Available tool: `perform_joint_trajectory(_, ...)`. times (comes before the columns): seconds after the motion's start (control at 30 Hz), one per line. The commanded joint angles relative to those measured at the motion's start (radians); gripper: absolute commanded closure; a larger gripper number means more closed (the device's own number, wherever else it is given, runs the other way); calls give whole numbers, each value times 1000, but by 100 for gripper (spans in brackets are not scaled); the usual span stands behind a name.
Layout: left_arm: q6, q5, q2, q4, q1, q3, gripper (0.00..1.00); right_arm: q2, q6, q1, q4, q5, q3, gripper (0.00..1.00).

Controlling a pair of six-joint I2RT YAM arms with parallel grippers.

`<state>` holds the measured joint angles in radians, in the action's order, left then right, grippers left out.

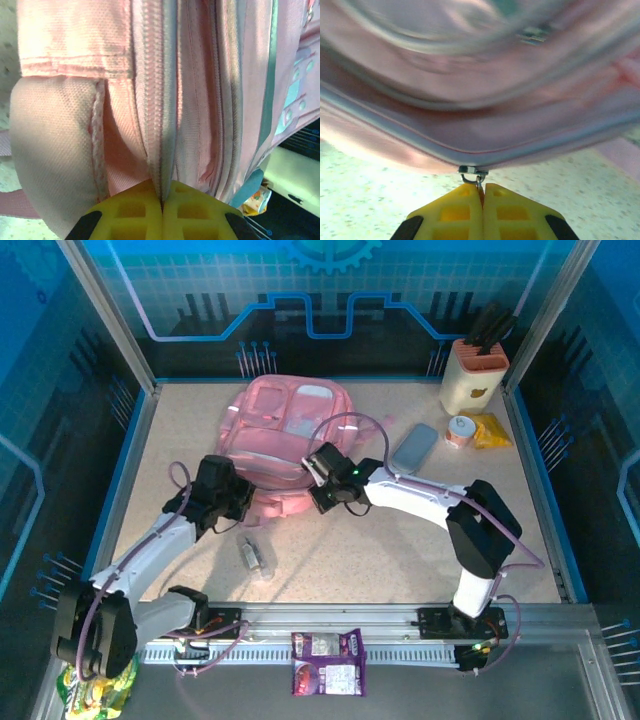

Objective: Pack the student bag
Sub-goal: Zip the student bag at the center of the table.

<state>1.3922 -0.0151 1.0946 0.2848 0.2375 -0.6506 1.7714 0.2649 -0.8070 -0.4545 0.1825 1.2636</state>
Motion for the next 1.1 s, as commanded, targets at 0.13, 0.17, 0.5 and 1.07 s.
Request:
perform_joint_trajectory(0.13, -141, -12, -64, 66, -143, -43, 100, -45, -10, 128, -39, 157, -44, 100)
perform_joint_trajectory(0.17, -156, -20, -61, 68, -157, -46, 100, -39, -13, 141, -27, 158, -39, 100)
perform_joint_trajectory(0.5, -263, -61, -10, 86, -264, -90, 100, 86, -59, 258, 50, 175, 68, 100)
perform_joint_trajectory(1.07, -407, -68, -16, 98, -192, -146, 52, 110, 214, 250, -2, -313, 245, 46)
